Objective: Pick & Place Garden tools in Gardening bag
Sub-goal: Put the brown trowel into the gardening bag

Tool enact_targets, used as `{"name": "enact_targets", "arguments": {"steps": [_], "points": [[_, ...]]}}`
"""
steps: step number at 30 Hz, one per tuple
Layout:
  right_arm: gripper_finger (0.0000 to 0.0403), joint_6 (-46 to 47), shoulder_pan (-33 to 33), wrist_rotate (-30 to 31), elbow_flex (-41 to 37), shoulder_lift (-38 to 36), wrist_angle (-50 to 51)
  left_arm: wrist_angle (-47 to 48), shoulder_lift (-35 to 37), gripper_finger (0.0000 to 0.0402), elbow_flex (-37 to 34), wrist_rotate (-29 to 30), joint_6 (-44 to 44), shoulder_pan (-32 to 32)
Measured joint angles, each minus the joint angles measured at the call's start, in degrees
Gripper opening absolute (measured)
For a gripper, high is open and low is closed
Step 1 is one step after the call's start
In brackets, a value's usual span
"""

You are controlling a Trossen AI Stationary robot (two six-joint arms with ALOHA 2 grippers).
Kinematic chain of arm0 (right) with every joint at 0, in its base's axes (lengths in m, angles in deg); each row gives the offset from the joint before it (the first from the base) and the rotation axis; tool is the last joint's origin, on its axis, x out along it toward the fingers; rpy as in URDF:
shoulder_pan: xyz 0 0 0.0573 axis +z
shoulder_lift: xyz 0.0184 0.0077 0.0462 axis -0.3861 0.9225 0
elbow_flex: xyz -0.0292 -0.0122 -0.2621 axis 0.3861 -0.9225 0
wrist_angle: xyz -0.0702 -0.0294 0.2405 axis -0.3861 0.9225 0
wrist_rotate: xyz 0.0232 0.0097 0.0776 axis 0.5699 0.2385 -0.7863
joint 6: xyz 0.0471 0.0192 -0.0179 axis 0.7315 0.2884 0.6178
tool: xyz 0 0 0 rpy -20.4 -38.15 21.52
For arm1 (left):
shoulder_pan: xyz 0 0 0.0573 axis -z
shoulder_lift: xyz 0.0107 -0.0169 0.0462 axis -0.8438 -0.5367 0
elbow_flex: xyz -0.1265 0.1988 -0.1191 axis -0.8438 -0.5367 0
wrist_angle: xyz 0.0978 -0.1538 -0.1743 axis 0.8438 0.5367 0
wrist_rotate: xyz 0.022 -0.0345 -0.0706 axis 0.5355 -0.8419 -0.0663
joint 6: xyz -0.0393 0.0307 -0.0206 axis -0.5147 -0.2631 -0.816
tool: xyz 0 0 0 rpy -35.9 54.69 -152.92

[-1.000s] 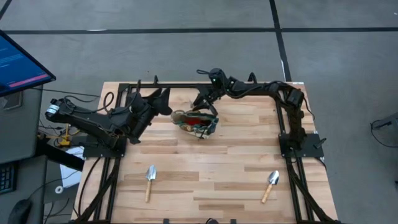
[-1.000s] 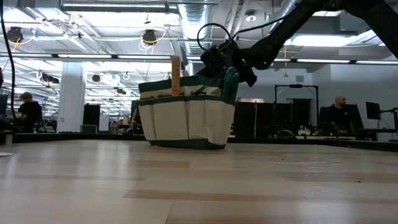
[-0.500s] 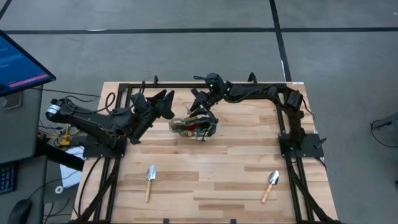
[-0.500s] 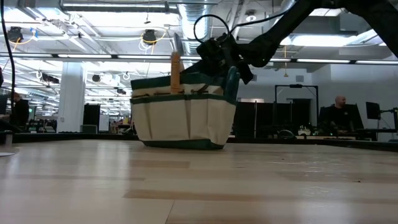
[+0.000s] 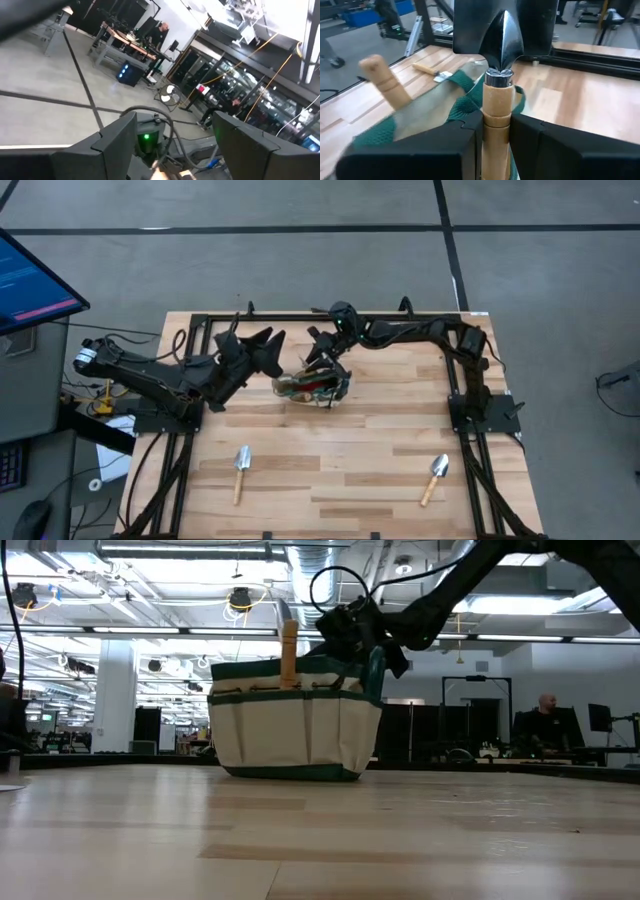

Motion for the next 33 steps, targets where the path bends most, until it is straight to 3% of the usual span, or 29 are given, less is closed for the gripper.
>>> {"name": "enact_targets", "arguments": {"steps": [7,11,14,18,25,33], "points": [[0.0060,0.05,1.26,0.00,-0.16,0.00,-1.95,15.50,-0.04,0.0260,0.00,-1.80,0.02,-0.82],[0.0060,1.69,0.65,-0.02,-0.16,0.00,-2.73,25.36,0.61,0.0260,-0.02,-15.36,1.48,-4.00],[0.0060,1.70,0.35,-0.33,-0.16,0.00,-2.72,27.57,1.06,0.0260,-0.02,-26.02,3.28,-8.43],[0.0061,1.57,0.58,-2.07,-0.16,0.00,-2.74,29.32,1.01,0.0260,-0.01,-39.11,8.25,-15.23],[0.0061,1.95,0.51,-4.36,-0.16,0.00,-2.63,41.96,3.42,0.0260,-0.02,-58.45,10.72,-29.82],[0.0061,1.07,0.83,-4.87,-0.16,0.00,-2.70,41.41,4.25,0.0260,0.00,-78.21,14.95,-39.86]]}}
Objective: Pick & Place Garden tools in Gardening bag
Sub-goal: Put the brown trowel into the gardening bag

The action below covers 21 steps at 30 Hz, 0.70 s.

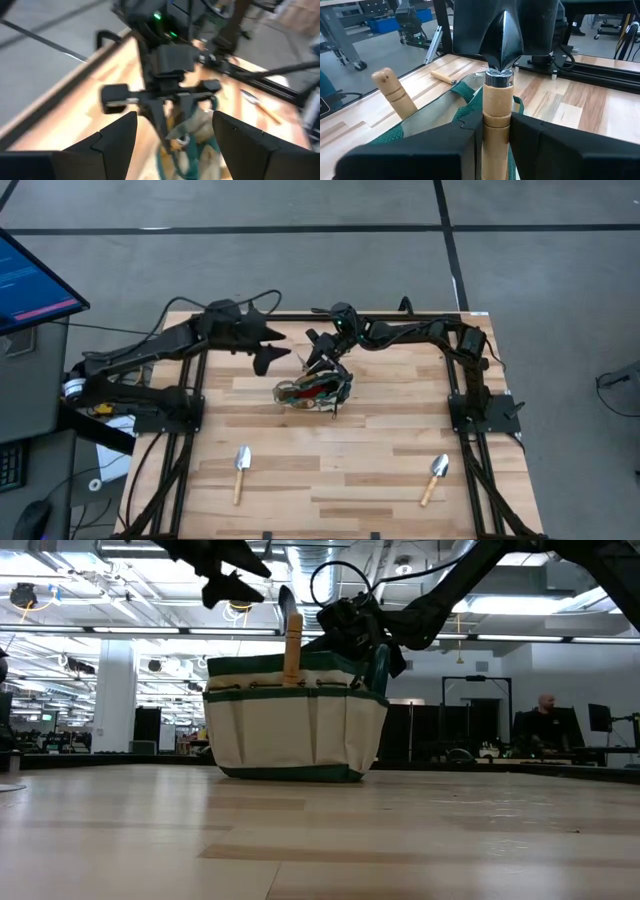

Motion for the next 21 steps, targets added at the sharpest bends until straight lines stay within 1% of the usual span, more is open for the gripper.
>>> {"name": "enact_targets", "arguments": {"steps": [3,5,9,14,16,18,21], "points": [[0.0061,-0.02,0.35,-0.01,0.00,0.00,0.00,0.05,-2.75,0.0260,0.02,-5.61,0.93,-0.96],[0.0061,-0.01,0.53,-0.03,0.00,0.00,-0.01,-0.15,-4.77,0.0260,0.02,-7.69,3.31,-0.97],[0.0061,0.00,0.81,-0.04,0.00,0.00,0.08,-0.19,-8.04,0.0260,0.00,-9.00,7.20,-0.99],[0.0061,-0.01,0.81,-1.26,0.00,0.00,0.49,-1.03,-8.69,0.0260,0.00,-9.59,9.93,-0.98],[0.0061,-0.09,0.83,-1.39,0.02,0.00,1.14,-2.74,-8.69,0.0259,0.00,-9.80,10.36,-1.08],[0.0061,-0.15,0.81,-1.63,0.04,0.00,1.20,-4.95,-8.69,0.0255,-0.03,-10.79,10.35,-1.22],[0.0061,-0.17,0.82,-1.69,0.04,0.00,1.15,-7.13,-8.96,0.0237,0.01,-13.90,10.23,-1.23]]}}
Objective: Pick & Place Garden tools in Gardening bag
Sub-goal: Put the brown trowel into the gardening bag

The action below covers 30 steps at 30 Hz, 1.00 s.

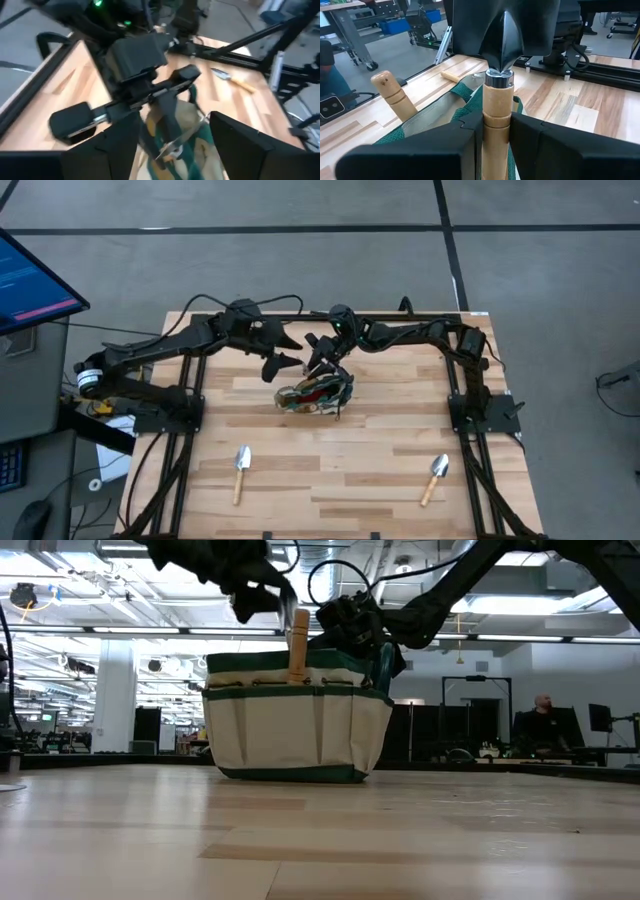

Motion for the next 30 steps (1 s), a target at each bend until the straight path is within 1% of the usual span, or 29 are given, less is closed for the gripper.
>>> {"name": "enact_targets", "arguments": {"steps": [2,5,13,16,20,26,30], "points": [[0.0061,0.05,0.05,0.13,0.00,0.02,0.12,-0.07,-1.22,0.0219,0.03,-1.98,-0.22,0.04],[0.0061,0.11,0.03,0.12,0.00,0.04,0.28,-0.38,-2.59,0.0184,-0.05,-3.13,-0.15,-0.07],[0.0063,0.02,0.30,0.07,-0.04,0.15,1.73,-0.66,-4.31,0.0077,0.03,-3.52,0.21,-0.04],[0.0075,0.34,0.31,0.38,-0.04,0.13,2.08,-0.58,-4.38,0.0047,0.03,-2.85,-0.14,-0.04],[0.0103,1.35,0.25,1.37,0.00,0.09,1.74,-0.15,-3.90,0.0011,0.01,-1.74,-0.79,0.13],[0.0135,2.71,-0.54,2.08,0.00,0.07,1.71,-0.14,-3.92,0.0006,-0.01,-0.87,-0.78,0.77],[0.0149,5.38,-2.11,1.70,0.00,-0.57,1.86,-0.17,-3.85,0.0005,-0.01,3.31,-0.05,2.65]]}}
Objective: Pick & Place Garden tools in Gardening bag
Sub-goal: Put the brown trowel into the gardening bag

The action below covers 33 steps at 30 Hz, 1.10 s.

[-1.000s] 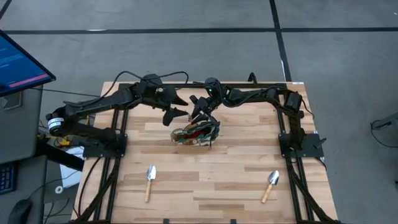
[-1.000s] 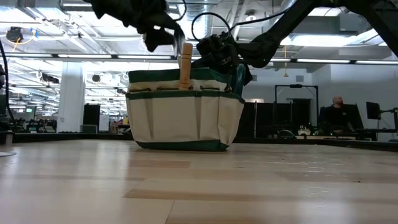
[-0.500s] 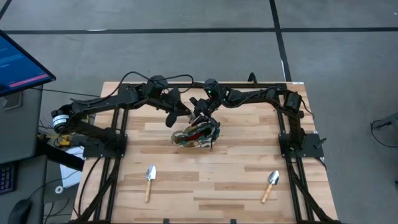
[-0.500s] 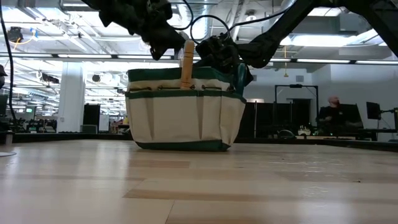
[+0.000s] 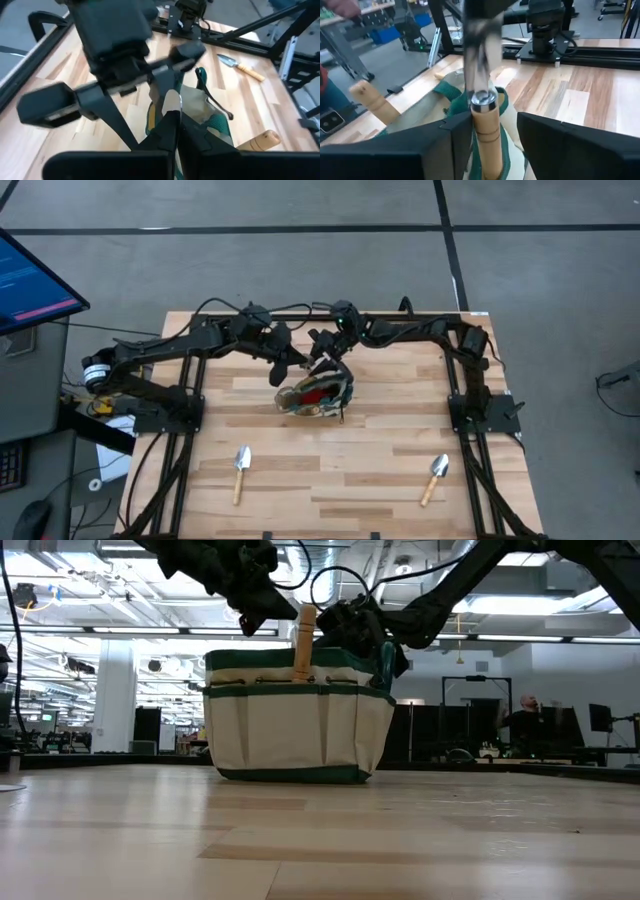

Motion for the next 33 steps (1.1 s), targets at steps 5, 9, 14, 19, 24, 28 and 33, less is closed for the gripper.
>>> {"name": "enact_targets", "arguments": {"steps": [5,9,14,19,24,28,33], "points": [[0.0165,3.70,-2.59,-2.65,0.18,-1.26,-0.26,0.17,0.22,0.0005,0.00,2.85,0.09,1.87],[0.0176,6.16,-4.57,-4.49,0.09,-3.27,0.83,0.30,0.22,0.0005,0.00,5.20,0.16,3.85],[0.0179,5.97,-6.21,-5.17,0.12,-7.93,3.36,2.33,0.24,0.0005,0.00,9.30,0.37,6.45],[0.0167,5.75,-8.36,-3.65,0.11,-13.86,5.87,5.30,0.24,0.0005,-0.02,16.91,2.28,9.52],[0.0150,5.73,-8.78,-2.86,0.11,-18.86,7.93,5.34,0.10,0.0005,-0.02,18.55,2.17,11.69],[0.0138,5.70,-8.41,-2.48,0.11,-21.66,10.47,5.54,-1.35,0.0005,-0.02,20.89,1.70,13.01],[0.0126,5.03,-7.61,-1.06,0.11,-23.91,16.15,5.62,-3.99,0.0006,-0.02,23.73,1.72,13.79]]}}
